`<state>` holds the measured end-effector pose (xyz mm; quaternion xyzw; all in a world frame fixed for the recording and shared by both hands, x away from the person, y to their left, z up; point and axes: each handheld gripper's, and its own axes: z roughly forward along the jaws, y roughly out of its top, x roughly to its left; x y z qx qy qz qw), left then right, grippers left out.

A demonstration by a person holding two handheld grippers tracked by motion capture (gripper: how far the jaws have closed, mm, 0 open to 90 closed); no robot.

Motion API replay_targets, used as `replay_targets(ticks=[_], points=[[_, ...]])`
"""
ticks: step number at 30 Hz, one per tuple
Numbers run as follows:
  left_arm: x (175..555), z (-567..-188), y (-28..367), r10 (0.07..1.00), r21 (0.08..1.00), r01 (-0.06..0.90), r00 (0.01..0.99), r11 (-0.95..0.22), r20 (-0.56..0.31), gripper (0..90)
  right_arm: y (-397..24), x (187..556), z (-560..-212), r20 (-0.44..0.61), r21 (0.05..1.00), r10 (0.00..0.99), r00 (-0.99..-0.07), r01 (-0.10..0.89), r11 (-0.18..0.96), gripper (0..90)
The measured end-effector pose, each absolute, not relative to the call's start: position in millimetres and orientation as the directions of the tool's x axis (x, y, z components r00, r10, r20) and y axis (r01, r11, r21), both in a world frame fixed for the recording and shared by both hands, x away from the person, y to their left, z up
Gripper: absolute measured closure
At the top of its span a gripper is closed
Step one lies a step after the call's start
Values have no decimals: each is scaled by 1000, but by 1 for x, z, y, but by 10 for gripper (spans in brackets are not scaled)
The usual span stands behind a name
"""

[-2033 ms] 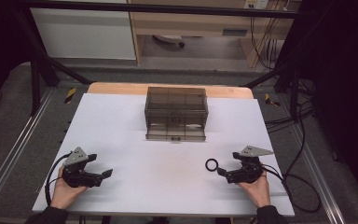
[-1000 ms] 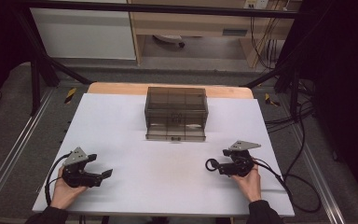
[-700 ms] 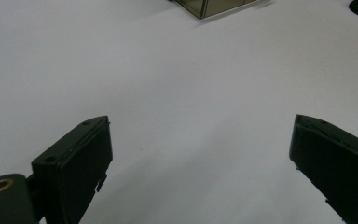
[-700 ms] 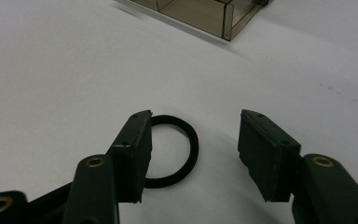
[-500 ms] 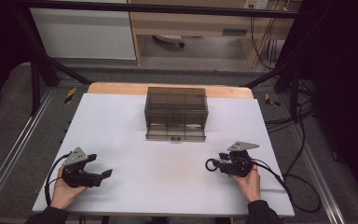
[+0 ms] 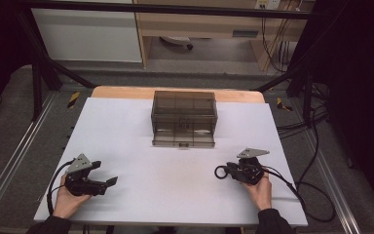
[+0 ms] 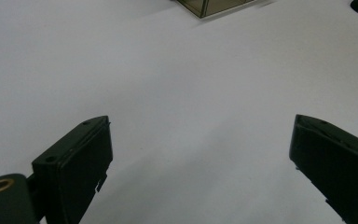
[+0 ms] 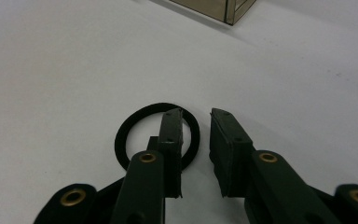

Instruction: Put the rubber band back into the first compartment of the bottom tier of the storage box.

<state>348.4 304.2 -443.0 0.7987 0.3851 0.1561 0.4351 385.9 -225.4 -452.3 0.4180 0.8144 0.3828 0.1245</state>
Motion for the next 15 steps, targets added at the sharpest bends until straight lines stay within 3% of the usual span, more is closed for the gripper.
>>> replay_targets(ticks=[15], points=[[348, -443, 304, 752, 816, 478, 654, -326, -83, 56, -224, 386, -454, 119, 718, 779, -615, 595, 360, 824]])
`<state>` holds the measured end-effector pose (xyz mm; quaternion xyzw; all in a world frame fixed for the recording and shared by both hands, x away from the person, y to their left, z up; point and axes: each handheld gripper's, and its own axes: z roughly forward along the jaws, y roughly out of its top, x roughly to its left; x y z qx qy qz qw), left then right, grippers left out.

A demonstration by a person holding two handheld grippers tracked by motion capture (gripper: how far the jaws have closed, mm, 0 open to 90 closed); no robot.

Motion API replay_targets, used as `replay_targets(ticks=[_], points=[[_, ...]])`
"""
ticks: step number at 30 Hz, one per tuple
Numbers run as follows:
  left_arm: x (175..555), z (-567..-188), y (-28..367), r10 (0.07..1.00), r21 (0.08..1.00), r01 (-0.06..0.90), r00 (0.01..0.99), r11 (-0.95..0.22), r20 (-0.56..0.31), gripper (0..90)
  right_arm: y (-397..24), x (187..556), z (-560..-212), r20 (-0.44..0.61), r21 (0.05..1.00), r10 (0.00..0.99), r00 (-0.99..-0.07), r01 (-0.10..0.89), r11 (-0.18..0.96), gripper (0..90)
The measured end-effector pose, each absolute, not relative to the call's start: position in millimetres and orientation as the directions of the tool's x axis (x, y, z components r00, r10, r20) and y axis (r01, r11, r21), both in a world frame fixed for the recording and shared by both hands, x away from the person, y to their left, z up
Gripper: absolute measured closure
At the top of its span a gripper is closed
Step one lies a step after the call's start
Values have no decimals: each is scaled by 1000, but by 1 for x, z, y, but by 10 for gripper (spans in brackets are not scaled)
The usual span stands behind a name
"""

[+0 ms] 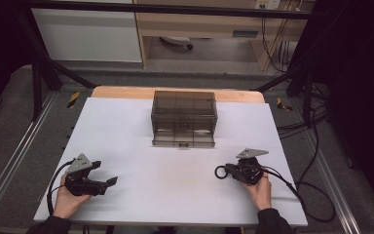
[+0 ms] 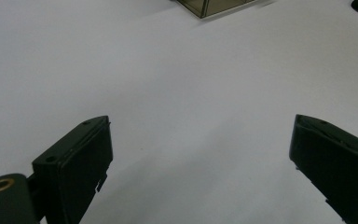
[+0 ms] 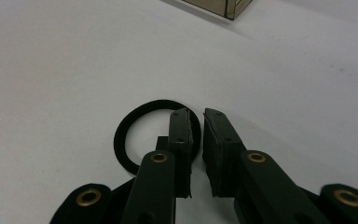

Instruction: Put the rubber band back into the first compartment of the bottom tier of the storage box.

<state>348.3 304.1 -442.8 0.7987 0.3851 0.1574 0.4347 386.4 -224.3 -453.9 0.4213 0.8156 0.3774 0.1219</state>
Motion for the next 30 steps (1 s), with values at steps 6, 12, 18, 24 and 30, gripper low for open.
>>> replay_targets(ticks=[6, 12, 18, 24, 30], points=[[348, -443, 304, 752, 816, 478, 654, -325, -83, 56, -224, 386, -454, 125, 715, 783, -610, 603, 355, 848], [348, -443, 304, 752, 816, 478, 653, -325, -83, 56, -224, 386, -454, 133, 713, 785, -605, 608, 348, 863], [348, -443, 304, 752, 816, 478, 653, -325, -83, 56, -224, 386, -453, 137, 711, 788, -600, 614, 344, 871], [348, -443, 304, 752, 816, 478, 653, -325, -82, 56, -226, 385, -450, 143, 717, 787, -600, 611, 335, 874], [348, -443, 304, 753, 816, 477, 653, -325, -82, 56, -227, 383, -447, 149, 727, 787, -599, 606, 323, 875]])
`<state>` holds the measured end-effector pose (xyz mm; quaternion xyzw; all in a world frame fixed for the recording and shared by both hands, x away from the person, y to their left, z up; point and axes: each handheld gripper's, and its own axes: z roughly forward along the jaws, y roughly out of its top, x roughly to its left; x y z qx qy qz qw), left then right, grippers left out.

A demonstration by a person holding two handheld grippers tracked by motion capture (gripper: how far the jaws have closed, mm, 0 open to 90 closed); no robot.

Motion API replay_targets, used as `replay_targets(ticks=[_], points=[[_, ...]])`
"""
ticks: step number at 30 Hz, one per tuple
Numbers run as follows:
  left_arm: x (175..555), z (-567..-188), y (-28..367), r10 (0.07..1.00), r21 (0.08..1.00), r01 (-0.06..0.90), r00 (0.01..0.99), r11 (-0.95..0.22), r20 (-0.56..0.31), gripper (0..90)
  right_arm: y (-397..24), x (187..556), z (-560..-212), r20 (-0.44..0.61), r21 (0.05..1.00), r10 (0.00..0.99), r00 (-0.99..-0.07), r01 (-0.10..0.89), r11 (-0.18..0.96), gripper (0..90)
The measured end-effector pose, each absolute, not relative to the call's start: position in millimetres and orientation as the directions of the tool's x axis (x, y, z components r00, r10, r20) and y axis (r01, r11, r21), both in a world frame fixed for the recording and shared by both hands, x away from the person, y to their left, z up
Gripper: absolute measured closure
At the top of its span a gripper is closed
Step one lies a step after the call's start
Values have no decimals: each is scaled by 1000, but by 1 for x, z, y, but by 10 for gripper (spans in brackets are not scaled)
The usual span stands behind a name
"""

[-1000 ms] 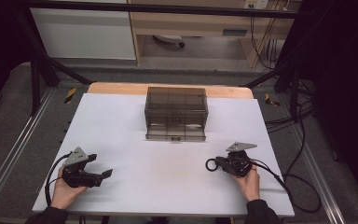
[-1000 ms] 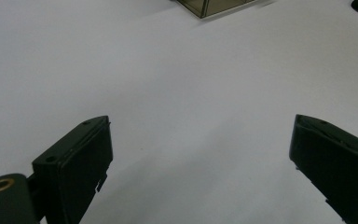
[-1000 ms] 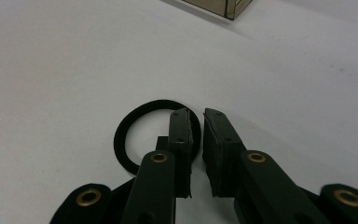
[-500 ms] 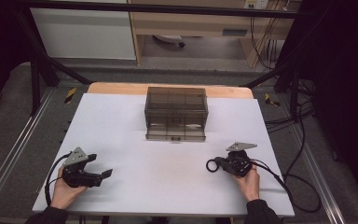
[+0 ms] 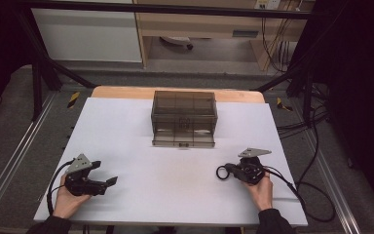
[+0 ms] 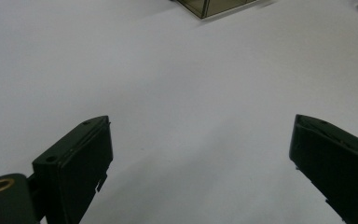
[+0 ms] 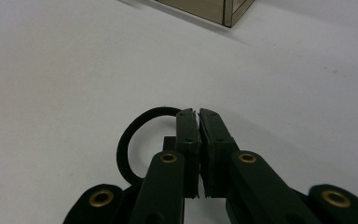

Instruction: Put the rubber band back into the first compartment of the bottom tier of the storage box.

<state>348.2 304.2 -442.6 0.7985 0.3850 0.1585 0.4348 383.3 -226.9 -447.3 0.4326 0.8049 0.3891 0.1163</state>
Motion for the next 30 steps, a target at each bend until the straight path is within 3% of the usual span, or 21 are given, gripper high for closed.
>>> replay_targets(ticks=[30], points=[[348, -443, 305, 754, 816, 477, 653, -328, -78, 56, -224, 374, -427, 142, 774, 771, -621, 555, 305, 875]])
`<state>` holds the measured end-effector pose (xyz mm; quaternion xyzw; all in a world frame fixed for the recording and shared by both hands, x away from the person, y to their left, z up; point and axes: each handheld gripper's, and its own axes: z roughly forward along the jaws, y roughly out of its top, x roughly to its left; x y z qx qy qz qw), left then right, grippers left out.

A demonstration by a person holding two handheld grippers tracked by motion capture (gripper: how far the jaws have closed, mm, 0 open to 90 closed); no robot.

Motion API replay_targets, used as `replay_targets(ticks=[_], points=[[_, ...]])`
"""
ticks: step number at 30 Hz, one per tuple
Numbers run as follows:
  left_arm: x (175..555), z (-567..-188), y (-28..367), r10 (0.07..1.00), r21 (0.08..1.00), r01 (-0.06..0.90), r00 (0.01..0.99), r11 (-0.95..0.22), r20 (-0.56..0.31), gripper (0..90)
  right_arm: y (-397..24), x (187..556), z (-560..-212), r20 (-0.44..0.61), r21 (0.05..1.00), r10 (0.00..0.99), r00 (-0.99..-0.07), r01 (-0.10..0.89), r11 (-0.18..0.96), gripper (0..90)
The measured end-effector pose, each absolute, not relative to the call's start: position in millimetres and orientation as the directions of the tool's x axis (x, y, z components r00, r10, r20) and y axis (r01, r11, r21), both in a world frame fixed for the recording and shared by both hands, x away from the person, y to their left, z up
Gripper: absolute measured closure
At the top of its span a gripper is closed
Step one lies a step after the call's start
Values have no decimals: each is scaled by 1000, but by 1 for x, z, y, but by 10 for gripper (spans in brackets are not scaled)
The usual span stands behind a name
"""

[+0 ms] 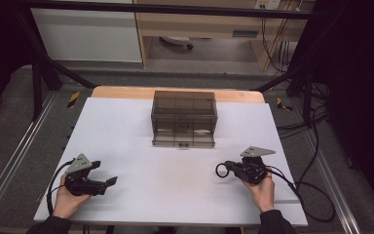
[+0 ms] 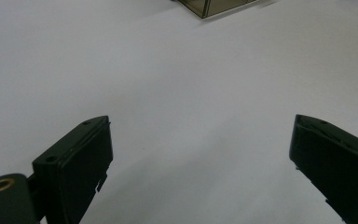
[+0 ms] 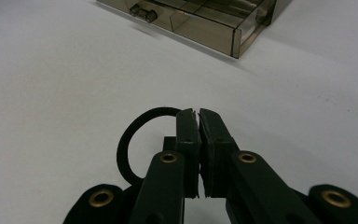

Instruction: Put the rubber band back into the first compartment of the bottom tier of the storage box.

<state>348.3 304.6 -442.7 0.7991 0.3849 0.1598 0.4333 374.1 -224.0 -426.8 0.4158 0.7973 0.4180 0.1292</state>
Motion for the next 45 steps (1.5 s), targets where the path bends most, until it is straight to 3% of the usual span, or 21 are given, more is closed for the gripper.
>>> replay_targets(ticks=[45], points=[[348, -442, 305, 755, 816, 476, 652, -329, -76, 56, -170, 382, -399, 119, 795, 732, -671, 505, 335, 878]])
